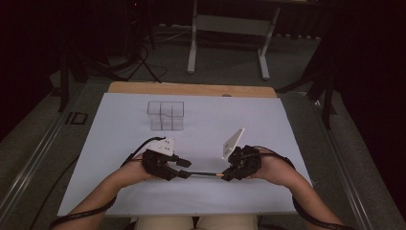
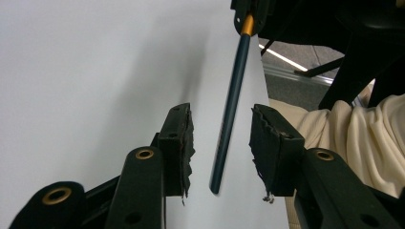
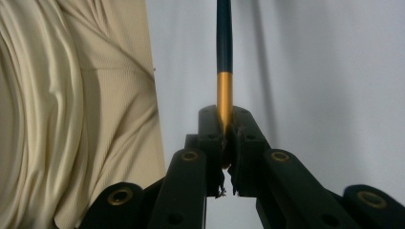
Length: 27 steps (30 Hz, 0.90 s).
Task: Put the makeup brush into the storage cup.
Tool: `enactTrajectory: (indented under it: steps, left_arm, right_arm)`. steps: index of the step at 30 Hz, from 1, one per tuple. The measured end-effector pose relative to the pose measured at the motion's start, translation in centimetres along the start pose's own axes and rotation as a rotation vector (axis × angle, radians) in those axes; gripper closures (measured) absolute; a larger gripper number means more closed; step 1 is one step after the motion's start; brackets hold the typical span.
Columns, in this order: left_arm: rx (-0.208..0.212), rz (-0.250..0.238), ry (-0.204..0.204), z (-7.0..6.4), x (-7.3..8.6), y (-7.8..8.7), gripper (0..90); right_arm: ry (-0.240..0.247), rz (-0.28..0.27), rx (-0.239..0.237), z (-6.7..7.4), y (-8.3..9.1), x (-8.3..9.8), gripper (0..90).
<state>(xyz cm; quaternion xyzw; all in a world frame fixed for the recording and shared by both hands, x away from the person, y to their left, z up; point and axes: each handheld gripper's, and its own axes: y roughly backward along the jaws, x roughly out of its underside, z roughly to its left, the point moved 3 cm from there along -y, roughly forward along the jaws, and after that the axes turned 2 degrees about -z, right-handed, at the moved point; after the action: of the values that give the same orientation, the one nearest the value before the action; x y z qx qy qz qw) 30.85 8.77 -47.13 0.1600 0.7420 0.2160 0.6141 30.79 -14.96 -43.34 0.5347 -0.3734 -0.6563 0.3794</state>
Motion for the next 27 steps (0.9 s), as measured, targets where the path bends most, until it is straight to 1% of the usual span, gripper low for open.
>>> enactTrajectory:
  steps: [1,3,5,6,8,9,10,11,12,14,15,18,19,21,23,26,27]
  left_arm:
    - [0.005,0.001,0.0,0.0,-0.2,-0.1,60.5]
    - [0.003,0.005,-0.008,0.1,-0.8,-0.4,59.3]
    - [0.002,0.009,-0.011,0.1,-1.0,-0.5,57.9]
    - [0.011,0.008,-0.01,0.0,-1.2,-0.7,57.9]
    - [0.015,0.017,-0.022,-0.1,-1.6,-1.1,55.6]
    - [0.024,0.02,-0.023,-0.1,-1.7,-1.2,55.6]
    - [0.029,0.023,-0.034,-0.1,-1.9,-1.4,55.6]
    - [0.027,0.029,-0.037,-0.2,-2.0,-1.6,55.6]
    - [0.045,0.034,-0.041,-0.3,-2.2,-1.9,55.6]
    - [0.046,0.042,-0.044,-0.4,-2.5,-2.2,56.0]
    - [0.063,0.047,-0.053,-0.5,-2.7,-2.5,57.1]
    - [0.073,0.056,-0.064,-0.6,-3.0,-2.9,62.1]
    - [0.088,0.062,-0.074,-0.8,-3.3,-3.2,62.1]
    - [0.103,0.072,-0.082,-1.0,-3.6,-3.6,65.3]
    - [0.112,0.084,-0.091,-1.1,-3.8,-3.9,70.0]
    - [0.113,0.104,-0.102,-1.2,-4.2,-4.6,71.2]
    - [0.113,0.104,-0.102,-1.2,-4.2,-4.6,73.7]
  right_arm:
    - [-0.002,-0.001,0.005,0.0,0.0,-0.1,84.7]
    - [0.005,-0.002,-0.005,0.0,-0.1,-0.2,84.7]
    - [0.004,-0.002,-0.002,0.0,-0.1,-0.2,84.7]
    - [0.001,-0.002,-0.002,0.0,-0.1,-0.3,84.7]
    - [0.009,-0.005,-0.006,0.0,0.0,-0.5,84.7]
    - [0.009,-0.005,-0.006,0.1,0.0,-0.6,84.7]
    - [0.008,-0.005,-0.006,0.1,0.0,-0.6,84.7]
    - [0.008,-0.005,-0.006,0.1,0.0,-0.6,84.7]
    - [0.008,-0.002,-0.005,0.1,0.0,-0.7,84.7]
    - [0.01,-0.001,-0.006,0.1,0.0,-0.8,84.7]
    - [0.011,0.0,-0.007,0.2,0.0,-0.8,84.7]
    - [0.011,0.002,-0.008,0.2,0.0,-0.9,84.7]
    - [0.014,0.003,-0.008,0.2,-0.1,-0.9,84.7]
    - [0.013,0.006,-0.006,0.3,-0.1,-1.0,84.7]
    - [0.013,0.007,-0.007,0.2,-0.1,-1.1,84.7]
    - [0.013,0.009,-0.006,0.2,-0.1,-1.2,84.7]
    - [0.016,0.01,-0.003,0.2,-0.1,-1.2,84.7]
